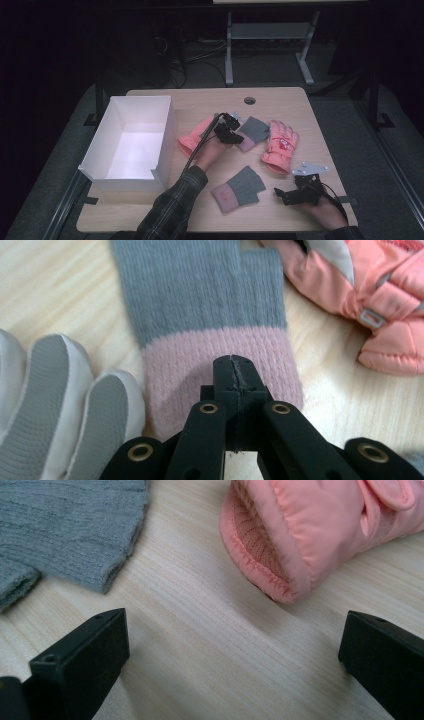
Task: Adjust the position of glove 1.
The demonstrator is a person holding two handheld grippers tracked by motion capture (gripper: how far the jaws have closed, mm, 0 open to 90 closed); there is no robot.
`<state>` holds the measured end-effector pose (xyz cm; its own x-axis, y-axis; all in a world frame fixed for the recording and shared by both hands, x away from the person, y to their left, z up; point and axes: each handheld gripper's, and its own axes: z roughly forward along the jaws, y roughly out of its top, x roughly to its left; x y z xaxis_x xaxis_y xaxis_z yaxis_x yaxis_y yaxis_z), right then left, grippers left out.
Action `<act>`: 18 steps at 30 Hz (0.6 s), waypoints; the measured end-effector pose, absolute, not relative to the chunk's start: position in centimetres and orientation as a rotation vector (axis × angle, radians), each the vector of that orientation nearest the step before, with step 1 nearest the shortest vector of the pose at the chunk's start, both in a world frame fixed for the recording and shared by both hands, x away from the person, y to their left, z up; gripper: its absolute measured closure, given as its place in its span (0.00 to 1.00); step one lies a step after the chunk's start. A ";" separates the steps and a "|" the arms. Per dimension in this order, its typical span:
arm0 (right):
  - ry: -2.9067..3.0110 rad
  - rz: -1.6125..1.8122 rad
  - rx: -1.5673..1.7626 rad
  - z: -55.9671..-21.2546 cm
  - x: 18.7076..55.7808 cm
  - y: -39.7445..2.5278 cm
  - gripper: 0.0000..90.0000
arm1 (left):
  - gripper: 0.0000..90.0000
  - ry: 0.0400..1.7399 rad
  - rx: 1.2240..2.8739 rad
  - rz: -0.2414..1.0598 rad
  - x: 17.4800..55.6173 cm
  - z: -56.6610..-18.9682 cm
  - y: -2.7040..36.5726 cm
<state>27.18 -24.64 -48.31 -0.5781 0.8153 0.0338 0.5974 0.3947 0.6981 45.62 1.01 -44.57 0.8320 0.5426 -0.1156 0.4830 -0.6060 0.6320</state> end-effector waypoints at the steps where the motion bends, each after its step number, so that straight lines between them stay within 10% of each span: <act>1: 2.343 0.978 1.231 -48.3 27.2 -24.6 0.00 | 1.00 0.746 2.331 0.114 45.6 -44.6 1.0; 18: 2.341 0.977 1.227 -48.3 27.2 -24.7 0.00 | 0.68 0.786 2.317 0.230 48.4 -45.4 -1.8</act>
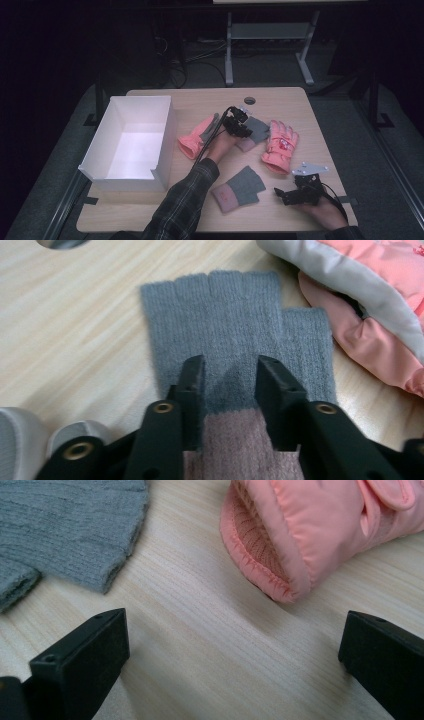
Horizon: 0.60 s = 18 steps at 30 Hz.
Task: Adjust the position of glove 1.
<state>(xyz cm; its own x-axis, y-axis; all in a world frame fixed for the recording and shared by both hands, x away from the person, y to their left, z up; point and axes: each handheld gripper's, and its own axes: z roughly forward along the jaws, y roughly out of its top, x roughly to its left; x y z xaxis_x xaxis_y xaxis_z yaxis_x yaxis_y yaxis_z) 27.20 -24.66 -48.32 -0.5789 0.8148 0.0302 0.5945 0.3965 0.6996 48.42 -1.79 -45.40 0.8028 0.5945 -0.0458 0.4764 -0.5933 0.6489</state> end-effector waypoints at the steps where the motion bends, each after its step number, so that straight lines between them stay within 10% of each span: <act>1: 2.341 0.977 1.227 -48.3 27.2 -24.7 0.00 | 0.67 0.786 2.317 0.230 48.4 -45.4 -1.8; 18: 2.346 0.976 1.227 -48.3 27.2 -24.6 0.00 | 0.94 0.731 2.374 0.245 48.0 -45.9 -2.5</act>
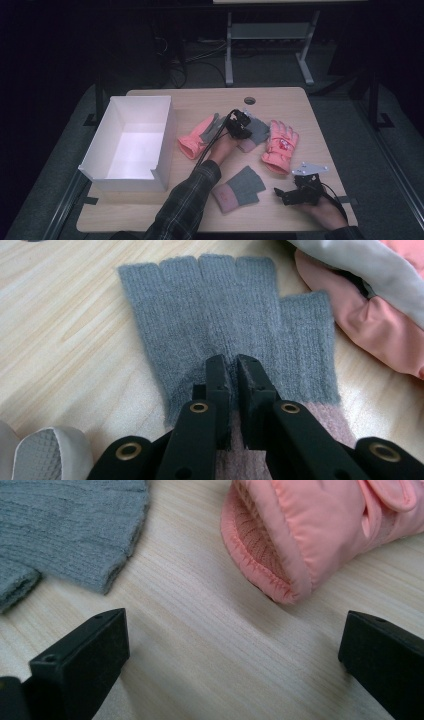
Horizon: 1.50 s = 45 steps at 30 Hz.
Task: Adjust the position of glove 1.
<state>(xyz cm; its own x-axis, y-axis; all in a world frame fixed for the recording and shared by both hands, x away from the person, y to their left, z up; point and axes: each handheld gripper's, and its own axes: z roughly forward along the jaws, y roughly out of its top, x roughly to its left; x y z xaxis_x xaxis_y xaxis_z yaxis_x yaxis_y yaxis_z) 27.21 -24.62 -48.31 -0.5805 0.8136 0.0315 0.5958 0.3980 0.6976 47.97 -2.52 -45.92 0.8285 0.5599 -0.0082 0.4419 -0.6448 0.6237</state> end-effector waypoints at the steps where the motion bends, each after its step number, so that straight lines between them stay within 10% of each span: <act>1: 2.346 0.976 1.227 -48.3 27.2 -24.6 0.00 | 0.95 0.731 2.374 0.245 48.0 -45.9 -2.5; 45: 2.344 0.977 1.220 -48.3 27.2 -24.6 0.00 | 0.95 0.666 2.225 0.047 39.8 -38.8 5.8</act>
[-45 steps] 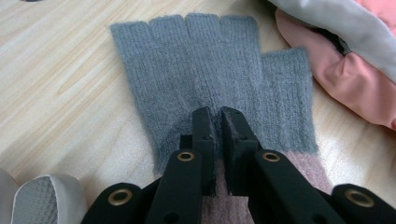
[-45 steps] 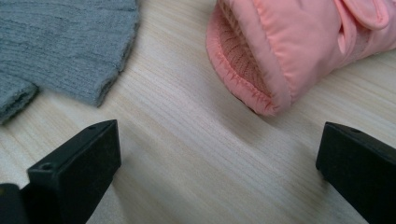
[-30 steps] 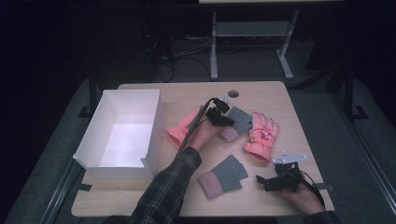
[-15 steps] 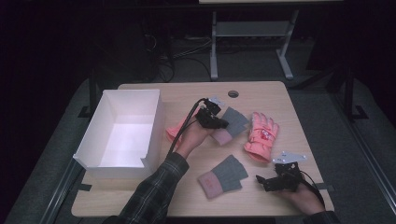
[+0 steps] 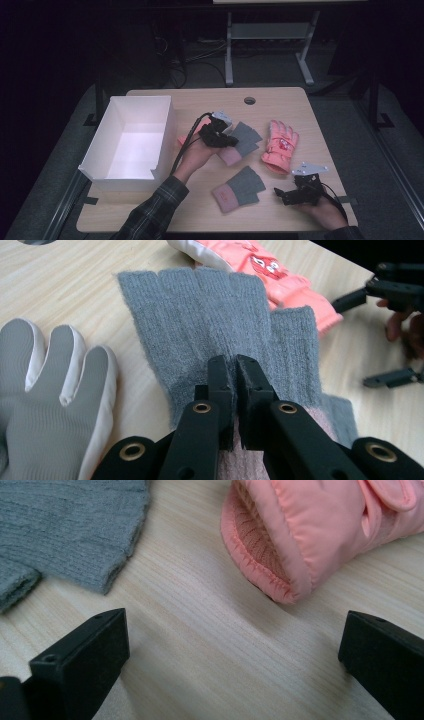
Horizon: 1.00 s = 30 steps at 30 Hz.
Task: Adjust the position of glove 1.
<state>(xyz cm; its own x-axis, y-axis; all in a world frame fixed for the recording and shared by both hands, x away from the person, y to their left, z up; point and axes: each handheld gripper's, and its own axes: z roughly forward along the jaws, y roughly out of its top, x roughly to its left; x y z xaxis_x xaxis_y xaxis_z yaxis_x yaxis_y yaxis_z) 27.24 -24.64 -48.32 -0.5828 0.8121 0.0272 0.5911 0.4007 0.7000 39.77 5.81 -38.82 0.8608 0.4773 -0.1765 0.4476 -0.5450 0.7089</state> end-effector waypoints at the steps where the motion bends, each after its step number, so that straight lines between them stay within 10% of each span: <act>1: 2.344 0.977 1.219 -48.3 27.2 -24.6 0.00 | 0.95 0.671 2.230 0.042 39.2 -38.8 6.1; 30: 2.341 0.979 1.223 -48.3 27.2 -24.6 0.00 | 0.95 0.606 2.264 -0.006 32.2 -39.9 7.2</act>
<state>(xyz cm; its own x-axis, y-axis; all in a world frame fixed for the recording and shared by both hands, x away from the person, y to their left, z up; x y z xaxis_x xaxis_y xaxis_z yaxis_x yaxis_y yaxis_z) 27.21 -24.63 -48.33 -0.5803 0.8139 0.0289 0.5919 0.3972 0.7013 32.22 7.23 -39.94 0.8864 0.4226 -0.1889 0.4259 -0.5850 0.6902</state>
